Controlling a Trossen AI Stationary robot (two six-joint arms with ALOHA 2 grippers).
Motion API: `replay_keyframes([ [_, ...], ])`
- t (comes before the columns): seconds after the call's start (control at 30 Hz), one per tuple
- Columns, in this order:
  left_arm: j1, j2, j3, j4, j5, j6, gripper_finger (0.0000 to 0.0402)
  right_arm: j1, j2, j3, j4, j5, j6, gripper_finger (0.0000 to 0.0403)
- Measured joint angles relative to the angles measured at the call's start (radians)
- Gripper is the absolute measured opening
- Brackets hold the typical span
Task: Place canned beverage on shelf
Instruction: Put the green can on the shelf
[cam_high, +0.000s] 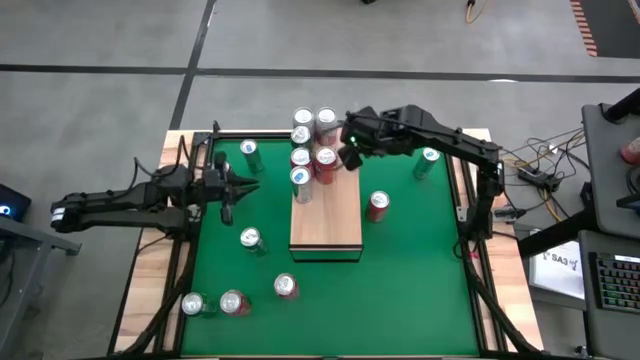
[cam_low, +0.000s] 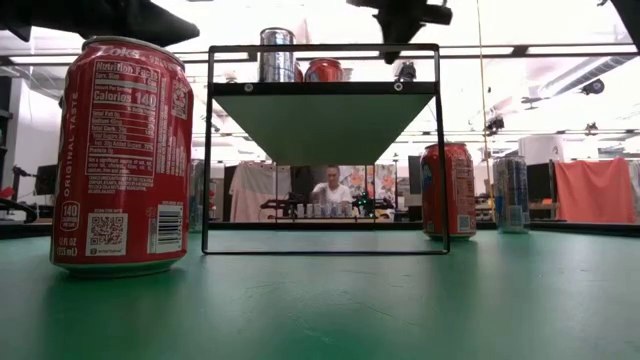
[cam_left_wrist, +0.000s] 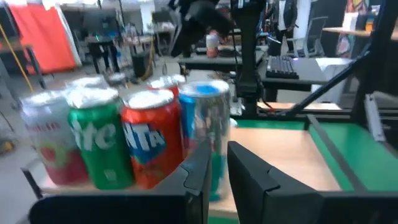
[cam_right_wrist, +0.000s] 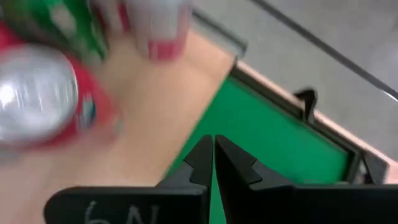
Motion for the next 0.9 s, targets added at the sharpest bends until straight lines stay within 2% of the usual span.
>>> replay_keyframes([
  [0.2,-0.018,0.001,0.007,-0.026,0.102,-0.195,0.0037,0.096,-0.012,-0.015,-0.001,-0.039,-0.036,0.0009],
  [0.33,-0.050,0.018,0.026,-0.064,0.160,-0.355,0.0037,0.174,-0.013,-0.015,-0.002,0.005,-0.055,0.0009],
  [0.47,-0.131,0.037,0.028,-0.063,0.208,-0.515,0.0037,0.258,-0.013,-0.015,-0.002,0.026,-0.057,0.0009],
  [0.73,-0.332,0.046,0.028,-0.093,0.206,-0.779,0.0037,0.407,-0.027,-0.022,0.003,0.028,-0.074,0.0009],
  [0.9,-0.435,0.059,0.051,-0.184,0.129,-0.866,0.0037,0.454,-0.027,-0.024,0.035,0.033,-0.077,0.0009],
])
